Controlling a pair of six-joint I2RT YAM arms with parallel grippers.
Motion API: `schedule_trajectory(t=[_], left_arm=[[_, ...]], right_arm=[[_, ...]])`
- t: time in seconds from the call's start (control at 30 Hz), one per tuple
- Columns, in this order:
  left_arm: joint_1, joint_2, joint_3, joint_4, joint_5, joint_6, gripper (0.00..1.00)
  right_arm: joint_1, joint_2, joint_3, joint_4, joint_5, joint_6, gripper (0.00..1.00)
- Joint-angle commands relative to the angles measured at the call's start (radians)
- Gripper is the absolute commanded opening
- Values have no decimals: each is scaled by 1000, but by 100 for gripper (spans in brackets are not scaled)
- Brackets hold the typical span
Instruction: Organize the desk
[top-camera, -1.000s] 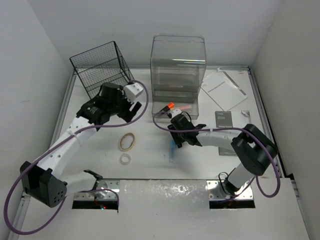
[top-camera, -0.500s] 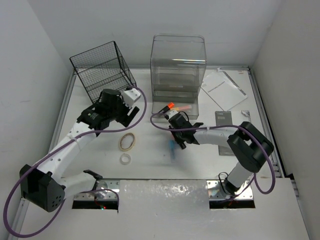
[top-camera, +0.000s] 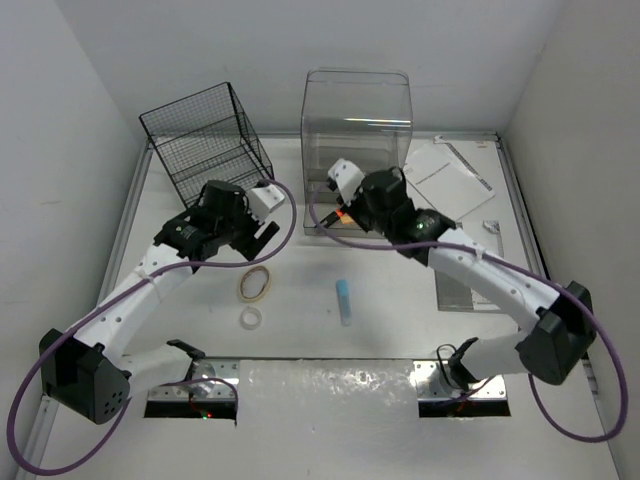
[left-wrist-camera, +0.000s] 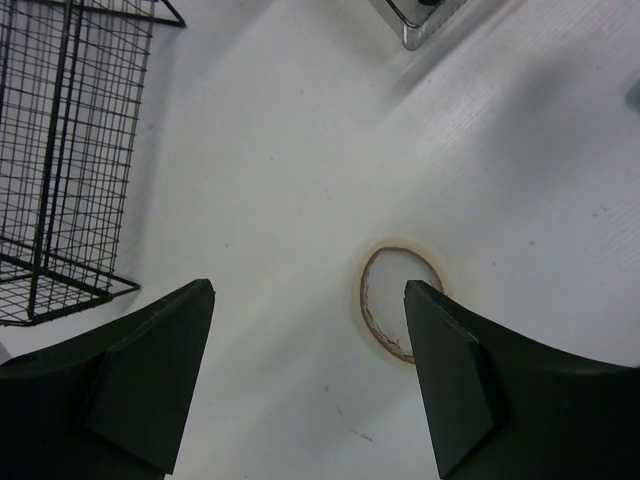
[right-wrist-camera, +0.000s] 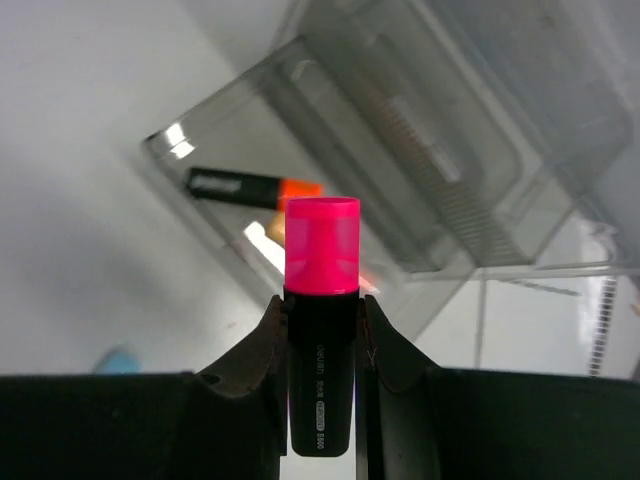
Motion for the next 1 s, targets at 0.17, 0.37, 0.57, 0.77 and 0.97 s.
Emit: schedule_trajectory(t=[0.17,0.37,0.57,0.77,0.97], left_arm=[[11,-26,8,-95,119,78,77],[10,-7,-3,-124,217,145,78],[-42,44,15,-142,282,194,80],[-327,86,29,-116,273,294,81],[-504,187,9,42,264,406,86]], right_arm=[[-155,324,241,-49,22,-212,7],[-196,418,330,-110,37,-200,56],[-201,327,298,-116,50,-165,82],[-204,128,195,-81,57,-42,87],[-242,-133,27,-72,97,133,90]])
